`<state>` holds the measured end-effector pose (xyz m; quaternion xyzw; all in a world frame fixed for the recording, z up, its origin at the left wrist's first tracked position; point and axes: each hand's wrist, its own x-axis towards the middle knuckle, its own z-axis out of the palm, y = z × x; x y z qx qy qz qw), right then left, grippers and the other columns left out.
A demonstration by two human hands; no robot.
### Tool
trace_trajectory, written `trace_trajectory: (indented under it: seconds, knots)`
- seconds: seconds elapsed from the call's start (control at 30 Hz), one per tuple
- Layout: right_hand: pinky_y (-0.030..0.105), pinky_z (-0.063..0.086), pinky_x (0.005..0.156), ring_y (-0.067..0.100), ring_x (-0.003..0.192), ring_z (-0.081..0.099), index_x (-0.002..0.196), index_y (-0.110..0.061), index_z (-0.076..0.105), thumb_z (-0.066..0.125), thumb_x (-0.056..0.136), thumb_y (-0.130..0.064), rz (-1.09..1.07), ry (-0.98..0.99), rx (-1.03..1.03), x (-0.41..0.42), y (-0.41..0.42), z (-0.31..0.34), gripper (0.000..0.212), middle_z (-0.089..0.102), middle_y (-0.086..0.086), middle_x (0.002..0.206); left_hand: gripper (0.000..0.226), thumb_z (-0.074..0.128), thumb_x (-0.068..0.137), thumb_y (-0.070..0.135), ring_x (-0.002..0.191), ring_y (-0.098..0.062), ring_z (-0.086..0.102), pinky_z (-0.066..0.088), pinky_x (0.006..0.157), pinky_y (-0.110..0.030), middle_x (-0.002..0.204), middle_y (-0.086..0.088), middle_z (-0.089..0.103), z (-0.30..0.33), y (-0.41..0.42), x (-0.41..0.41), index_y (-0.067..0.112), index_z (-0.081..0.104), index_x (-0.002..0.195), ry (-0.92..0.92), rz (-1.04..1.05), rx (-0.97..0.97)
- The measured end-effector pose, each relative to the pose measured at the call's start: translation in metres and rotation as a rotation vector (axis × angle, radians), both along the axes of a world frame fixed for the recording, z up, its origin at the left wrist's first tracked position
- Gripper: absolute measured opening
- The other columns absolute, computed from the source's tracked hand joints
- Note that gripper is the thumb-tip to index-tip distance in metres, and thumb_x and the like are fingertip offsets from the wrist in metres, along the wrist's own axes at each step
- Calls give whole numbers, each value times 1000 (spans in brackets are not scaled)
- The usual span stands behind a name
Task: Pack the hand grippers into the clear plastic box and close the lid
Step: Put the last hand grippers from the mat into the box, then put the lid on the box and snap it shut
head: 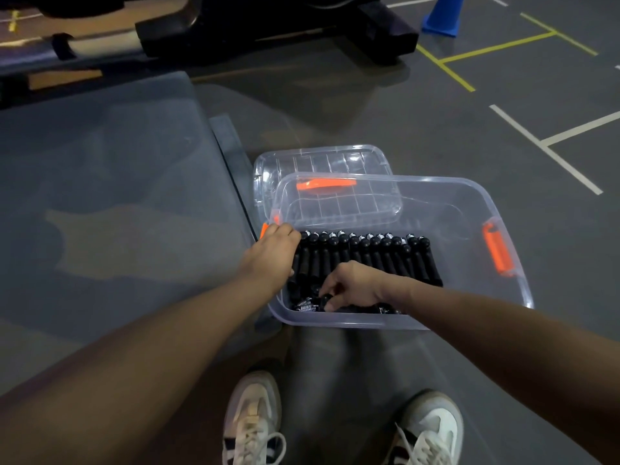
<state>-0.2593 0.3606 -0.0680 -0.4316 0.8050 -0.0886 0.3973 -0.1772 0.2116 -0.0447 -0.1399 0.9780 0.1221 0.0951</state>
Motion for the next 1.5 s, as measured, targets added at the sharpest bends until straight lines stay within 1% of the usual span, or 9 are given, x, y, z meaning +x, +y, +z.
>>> trace_trajectory:
  seconds: [0.07,0.2,0.27,0.5,0.63,0.87,1.03,1.4,1.5]
  knots:
    - [2,43,59,-7,55,59,112,-6,70,69,84,-18,-41,-61,2,0,-1,-2,31,68,6,83,52,69,76,5,123,-20,38,43,99,-38,130,-1,46,-1,0,0,11,48,123,4,1,-2]
    - [20,50,85,17,91,70,108,-5,72,71,83,-17,-56,-56,23,6,-4,0,29,75,15,100,51,69,75,5,122,-20,39,43,99,-37,128,-2,47,-1,0,0,10,49,123,-3,-5,-13]
    - [21,48,91,20,104,67,110,-6,71,71,82,-19,-54,-37,32,8,-6,1,31,73,12,107,51,70,75,5,121,-21,40,43,99,-37,127,-2,48,-1,-1,0,10,50,122,-11,-9,-18]
    - [21,43,94,21,113,61,120,-9,66,70,83,-23,-102,-2,37,3,-9,6,40,68,9,119,49,70,78,15,124,-23,40,43,98,-39,126,-4,48,4,-3,-6,11,50,123,-54,-39,-36]
    - [21,43,88,19,104,63,116,-8,66,67,86,-18,-300,30,-122,-17,-7,23,33,69,12,115,42,62,85,22,125,-24,43,42,101,-41,129,-3,50,11,-4,-15,16,50,125,22,2,15]
    - [28,44,96,27,114,61,117,-2,65,64,88,-12,-604,115,-345,-72,-14,68,31,67,15,119,34,53,91,20,119,-24,52,45,96,-37,132,-1,49,47,-3,-54,20,52,125,173,164,160]
    - [21,42,78,26,108,64,108,-5,70,64,87,-13,-802,225,-372,-141,-21,89,24,70,15,112,29,56,88,18,113,-30,56,46,97,-39,124,-7,55,54,-4,-125,17,59,116,248,163,213]
    - [30,49,94,26,111,64,113,-1,68,68,83,-15,-905,193,-47,-291,-11,19,33,68,15,115,37,60,86,24,121,-28,52,43,102,-35,134,-7,51,-14,7,-287,18,55,122,30,124,278]
    - [28,48,75,20,91,58,118,2,63,67,84,-18,-877,116,54,-316,-11,-5,40,63,9,98,45,63,83,24,122,-28,51,43,103,-37,137,-8,48,-41,8,-317,17,52,127,-70,94,257]
